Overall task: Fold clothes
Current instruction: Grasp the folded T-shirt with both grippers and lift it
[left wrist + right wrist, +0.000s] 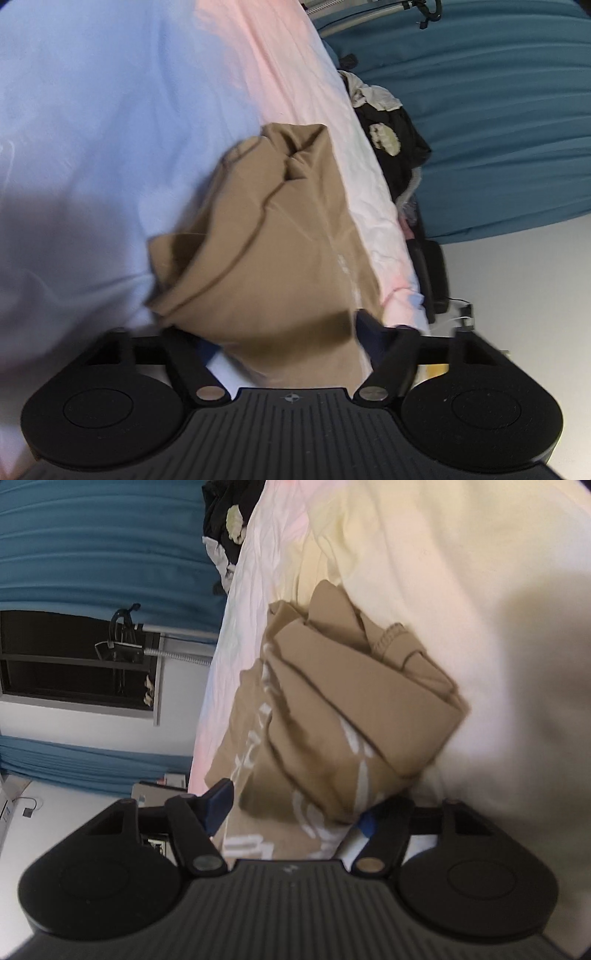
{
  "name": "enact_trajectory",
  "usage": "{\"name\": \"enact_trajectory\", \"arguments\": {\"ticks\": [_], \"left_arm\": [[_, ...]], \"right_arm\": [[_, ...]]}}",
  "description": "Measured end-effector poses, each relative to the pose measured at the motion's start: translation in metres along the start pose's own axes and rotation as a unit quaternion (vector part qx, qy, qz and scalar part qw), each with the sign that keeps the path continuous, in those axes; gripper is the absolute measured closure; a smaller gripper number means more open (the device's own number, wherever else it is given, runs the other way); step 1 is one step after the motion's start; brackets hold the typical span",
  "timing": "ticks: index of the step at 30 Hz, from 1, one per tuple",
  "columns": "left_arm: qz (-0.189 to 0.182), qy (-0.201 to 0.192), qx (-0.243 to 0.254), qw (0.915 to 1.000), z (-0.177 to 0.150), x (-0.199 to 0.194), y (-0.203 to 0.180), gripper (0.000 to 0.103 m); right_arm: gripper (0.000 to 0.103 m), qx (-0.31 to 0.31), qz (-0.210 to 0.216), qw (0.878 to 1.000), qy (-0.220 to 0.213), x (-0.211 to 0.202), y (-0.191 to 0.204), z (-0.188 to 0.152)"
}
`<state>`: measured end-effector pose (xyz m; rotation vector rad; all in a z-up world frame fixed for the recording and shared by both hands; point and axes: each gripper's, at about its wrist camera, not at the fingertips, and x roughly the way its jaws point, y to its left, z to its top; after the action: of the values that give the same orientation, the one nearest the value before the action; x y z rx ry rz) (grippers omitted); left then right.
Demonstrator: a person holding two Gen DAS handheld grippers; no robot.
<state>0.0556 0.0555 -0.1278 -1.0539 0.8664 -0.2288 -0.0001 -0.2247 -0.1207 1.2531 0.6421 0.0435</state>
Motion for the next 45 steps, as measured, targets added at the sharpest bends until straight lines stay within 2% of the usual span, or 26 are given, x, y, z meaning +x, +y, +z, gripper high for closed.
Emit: {"name": "enact_trajectory", "arguments": {"ticks": [1, 3, 5, 8, 12, 17, 21, 26, 33, 36, 39, 42, 45], "left_arm": [[0.0, -0.003, -0.002, 1.0, 0.0, -0.001, 0.001, 0.047], [-0.003, -0.011, -0.004, 0.9999, 0.0, -0.004, 0.001, 0.063], [-0.012, -0.024, 0.003, 0.9996, -0.002, -0.009, -0.003, 0.069], [-0.039, -0.041, 0.022, 0.9982, -0.007, -0.023, -0.013, 0.072], [-0.08, -0.05, 0.037, 0.9949, -0.011, -0.044, -0.032, 0.073], [-0.107, -0.053, 0.078, 0.9898, -0.013, -0.032, -0.101, 0.073], [-0.126, -0.054, 0.113, 0.9841, -0.014, -0.019, -0.159, 0.073], [-0.15, -0.056, 0.155, 0.9749, -0.016, -0.004, -0.231, 0.073], [-0.179, -0.054, 0.221, 0.9572, -0.027, 0.075, -0.306, 0.072], [-0.173, -0.056, 0.252, 0.9504, -0.038, 0.115, -0.321, 0.072], [-0.146, -0.059, 0.28, 0.9471, -0.056, 0.161, -0.297, 0.072], [-0.096, -0.016, 0.286, 0.9533, -0.07, 0.212, -0.255, 0.072], [-0.051, 0.008, 0.28, 0.9585, -0.083, 0.239, -0.21, 0.072]], "right_arm": [[0.056, -0.007, -0.004, 1.0, -0.002, 0.0, 0.001, 0.0], [0.065, -0.016, -0.002, 1.0, -0.005, -0.002, 0.003, -0.001], [0.074, -0.033, 0.003, 0.999, -0.009, -0.005, 0.006, -0.003], [0.079, -0.046, 0.017, 0.999, -0.019, -0.015, 0.014, -0.007], [0.08, -0.059, 0.038, 0.997, -0.027, -0.04, 0.034, -0.008], [0.08, -0.077, 0.077, 0.993, -0.045, -0.081, 0.068, 0.003], [0.08, -0.101, 0.103, 0.988, -0.062, -0.107, 0.101, 0.034], [0.08, -0.11, 0.123, 0.981, -0.102, -0.133, 0.13, 0.095], [0.08, -0.131, 0.134, 0.97, -0.158, -0.153, 0.157, 0.194], [0.08, -0.149, 0.119, 0.966, -0.174, -0.151, 0.145, 0.23], [0.079, -0.156, 0.083, 0.973, -0.149, -0.13, 0.111, 0.257], [0.079, -0.117, 0.023, 0.987, -0.105, -0.107, 0.05, 0.273], [0.079, -0.088, -0.031, 0.994, -0.049, -0.079, -0.011, 0.275]]}}
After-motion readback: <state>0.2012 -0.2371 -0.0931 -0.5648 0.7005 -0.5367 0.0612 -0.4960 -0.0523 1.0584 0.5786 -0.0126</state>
